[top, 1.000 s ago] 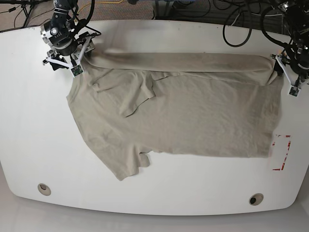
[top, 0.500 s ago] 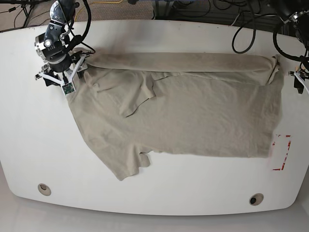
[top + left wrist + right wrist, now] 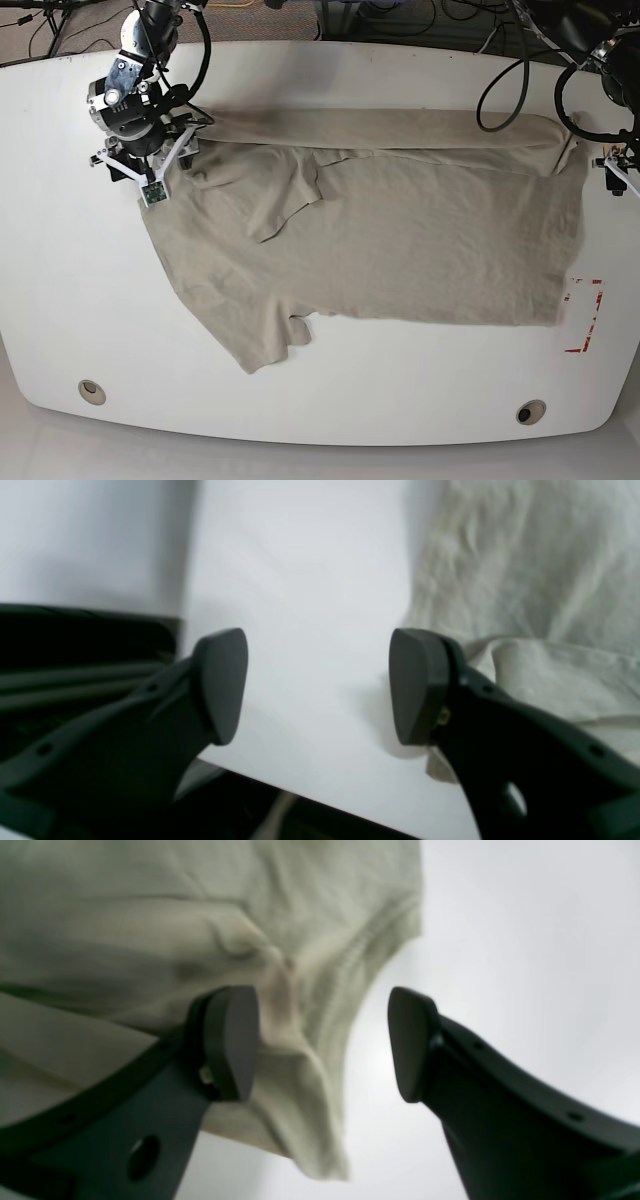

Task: Layout the t-shirt on the table in an organized manner, then fold the t-shirt properly
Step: 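Open both grippers and release the t-shirt edge, then regrasp the shirt edge with both grippers and pull it taut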

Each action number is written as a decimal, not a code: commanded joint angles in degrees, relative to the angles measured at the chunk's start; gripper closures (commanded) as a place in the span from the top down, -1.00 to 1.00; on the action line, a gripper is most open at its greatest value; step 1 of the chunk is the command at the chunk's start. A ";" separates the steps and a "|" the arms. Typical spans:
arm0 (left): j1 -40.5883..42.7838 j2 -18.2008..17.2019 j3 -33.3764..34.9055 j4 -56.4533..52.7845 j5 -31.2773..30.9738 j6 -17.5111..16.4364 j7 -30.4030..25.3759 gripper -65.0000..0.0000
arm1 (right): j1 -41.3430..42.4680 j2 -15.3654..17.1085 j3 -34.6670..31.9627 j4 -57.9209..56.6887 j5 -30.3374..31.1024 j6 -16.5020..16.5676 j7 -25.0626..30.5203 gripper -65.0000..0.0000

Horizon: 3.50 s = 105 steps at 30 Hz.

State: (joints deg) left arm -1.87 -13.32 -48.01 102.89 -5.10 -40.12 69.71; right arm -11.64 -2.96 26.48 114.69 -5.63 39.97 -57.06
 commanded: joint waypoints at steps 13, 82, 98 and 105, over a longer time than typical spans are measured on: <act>0.59 0.35 -0.04 -10.63 -7.25 0.12 3.30 0.24 | -1.50 -0.34 -8.68 0.95 0.31 0.03 1.19 0.17; 15.89 -10.28 12.98 1.59 -4.96 0.12 -3.47 -0.73 | -1.50 -0.25 -8.50 0.95 0.75 0.03 1.28 0.17; 12.37 -13.71 12.62 1.15 -4.79 0.12 -3.56 -0.73 | -0.45 -0.34 -8.77 0.95 0.84 0.03 1.28 0.17; 7.80 -16.44 13.68 -2.72 -4.79 0.12 -3.47 -0.73 | -0.62 -0.34 -8.77 0.95 0.84 0.03 1.28 0.17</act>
State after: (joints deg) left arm 7.07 -27.31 -34.26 101.30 -10.92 -40.38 66.13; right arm -12.69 -3.46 17.63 114.65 -5.50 40.10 -56.71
